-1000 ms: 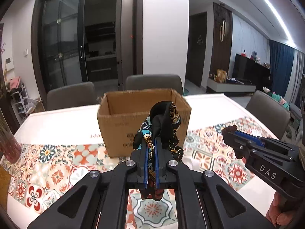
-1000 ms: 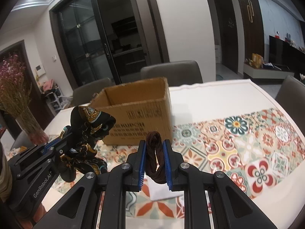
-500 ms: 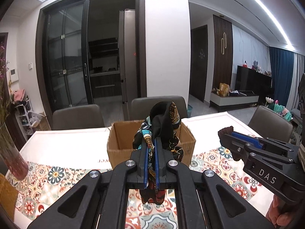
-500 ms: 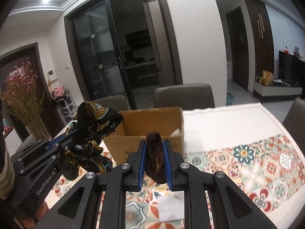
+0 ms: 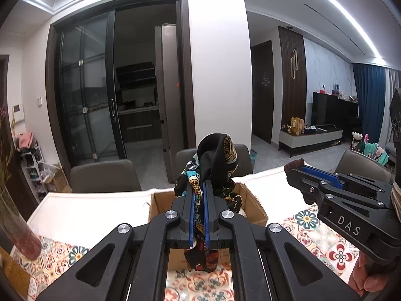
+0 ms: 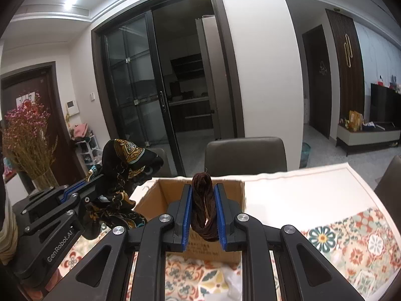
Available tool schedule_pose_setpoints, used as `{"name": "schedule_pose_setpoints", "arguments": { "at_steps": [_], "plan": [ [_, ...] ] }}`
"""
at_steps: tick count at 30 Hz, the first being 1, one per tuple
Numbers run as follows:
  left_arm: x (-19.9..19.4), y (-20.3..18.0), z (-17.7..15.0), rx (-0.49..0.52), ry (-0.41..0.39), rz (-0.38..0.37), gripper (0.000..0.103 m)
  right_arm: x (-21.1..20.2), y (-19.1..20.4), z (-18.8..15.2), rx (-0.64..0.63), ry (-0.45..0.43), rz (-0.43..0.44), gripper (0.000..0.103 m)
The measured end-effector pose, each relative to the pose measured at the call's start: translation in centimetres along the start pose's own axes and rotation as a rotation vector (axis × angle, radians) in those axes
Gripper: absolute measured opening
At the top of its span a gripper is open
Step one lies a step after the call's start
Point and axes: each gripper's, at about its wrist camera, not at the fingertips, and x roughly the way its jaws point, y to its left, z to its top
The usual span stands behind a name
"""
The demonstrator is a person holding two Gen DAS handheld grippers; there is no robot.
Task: Organize soft objects
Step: 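Lift the scarf and hair tie and carry both over the box, then open both tools to drop the scarf and hair tie into the box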
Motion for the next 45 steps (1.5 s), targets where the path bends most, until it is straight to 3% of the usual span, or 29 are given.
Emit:
{"name": "schedule_pose_setpoints", "arguments": {
  "at_steps": [28, 34, 45],
  "plan": [
    [10.6, 1.7, 4.2, 0.043, 0.005, 0.011, 0.008, 10.7, -1.2, 5.6, -0.019, 0.036, 0.023, 0.019],
    [12.6, 2.1, 2.7, 0.022, 0.068, -0.006, 0.008, 12.6, -1.6, 5.0, -0.017, 0.073, 0.025, 0.019],
    [16.3, 2.0, -2.0, 0.016, 0.226, -0.028, 0.008, 16.6, -2.5, 1.0, -0.017, 0.228, 0.026, 0.019]
  ]
}}
